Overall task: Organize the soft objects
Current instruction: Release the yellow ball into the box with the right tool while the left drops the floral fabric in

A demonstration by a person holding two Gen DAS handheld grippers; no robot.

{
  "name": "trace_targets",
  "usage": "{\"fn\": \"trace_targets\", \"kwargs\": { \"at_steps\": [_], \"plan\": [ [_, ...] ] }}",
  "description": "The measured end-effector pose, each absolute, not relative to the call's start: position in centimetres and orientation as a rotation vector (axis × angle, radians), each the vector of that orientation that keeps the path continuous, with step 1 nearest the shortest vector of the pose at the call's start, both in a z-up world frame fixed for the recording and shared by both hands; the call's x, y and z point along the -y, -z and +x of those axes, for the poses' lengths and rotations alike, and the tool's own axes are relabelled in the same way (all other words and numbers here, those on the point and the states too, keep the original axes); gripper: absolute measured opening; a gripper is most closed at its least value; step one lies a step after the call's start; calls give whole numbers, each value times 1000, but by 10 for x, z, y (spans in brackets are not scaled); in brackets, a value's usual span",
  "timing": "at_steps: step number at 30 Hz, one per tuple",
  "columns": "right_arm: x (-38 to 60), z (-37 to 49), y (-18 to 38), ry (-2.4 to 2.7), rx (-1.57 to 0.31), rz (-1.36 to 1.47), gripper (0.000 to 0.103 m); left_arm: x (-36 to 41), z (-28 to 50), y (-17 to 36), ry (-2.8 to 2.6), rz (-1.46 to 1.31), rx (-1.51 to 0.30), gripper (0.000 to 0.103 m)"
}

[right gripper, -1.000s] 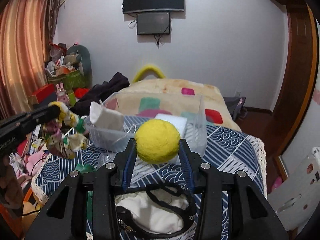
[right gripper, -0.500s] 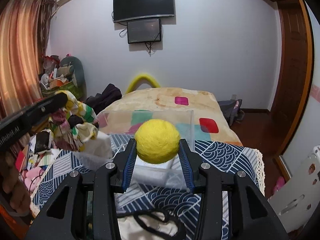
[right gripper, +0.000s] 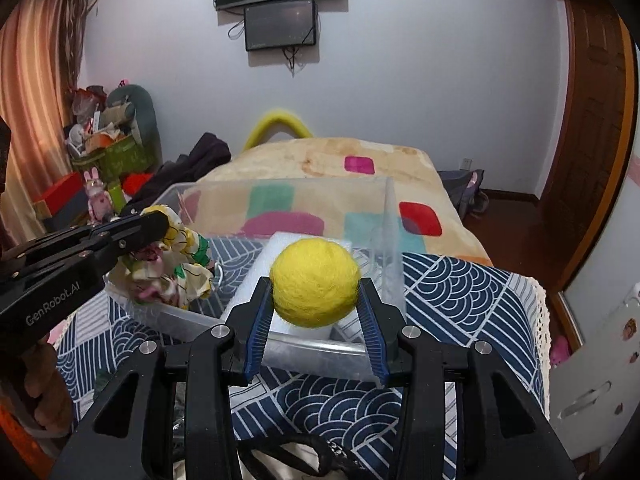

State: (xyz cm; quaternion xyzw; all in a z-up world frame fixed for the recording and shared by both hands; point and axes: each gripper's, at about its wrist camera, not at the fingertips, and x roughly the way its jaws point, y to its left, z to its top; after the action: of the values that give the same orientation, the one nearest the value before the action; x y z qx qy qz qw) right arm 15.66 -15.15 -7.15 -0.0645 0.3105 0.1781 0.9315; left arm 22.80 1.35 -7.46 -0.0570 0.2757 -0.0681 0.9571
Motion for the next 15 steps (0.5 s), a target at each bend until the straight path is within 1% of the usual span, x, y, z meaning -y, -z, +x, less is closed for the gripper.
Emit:
{"fn": "trace_targets", "kwargs": {
  "at_steps": [5,8,9,10,11,12,13,15],
  "plan": [
    [150,159,71,-360,-658,-145,41,-12,230,83,131,-122,-615,6],
    [149,156,70,-345,-663,-163,43,-11,227,85,121,-110,-631,11],
    [149,157,69,-346,-661,-169,46,-12,225,84,123,-112,-634,15],
    [149,157,68,-345,-657,-175,54,-12,224,84,126,-116,-638,21],
    [149,154,65,-342,-646,-181,58,-13,222,82,132,-123,-641,23],
    [149,150,62,-337,-629,-184,68,-14,220,81,139,-129,-643,29],
    [149,148,58,-332,-614,-186,74,-15,219,79,148,-136,-645,31],
    [150,142,49,-321,-577,-196,75,-18,215,75,157,-145,-643,31]
  ]
}}
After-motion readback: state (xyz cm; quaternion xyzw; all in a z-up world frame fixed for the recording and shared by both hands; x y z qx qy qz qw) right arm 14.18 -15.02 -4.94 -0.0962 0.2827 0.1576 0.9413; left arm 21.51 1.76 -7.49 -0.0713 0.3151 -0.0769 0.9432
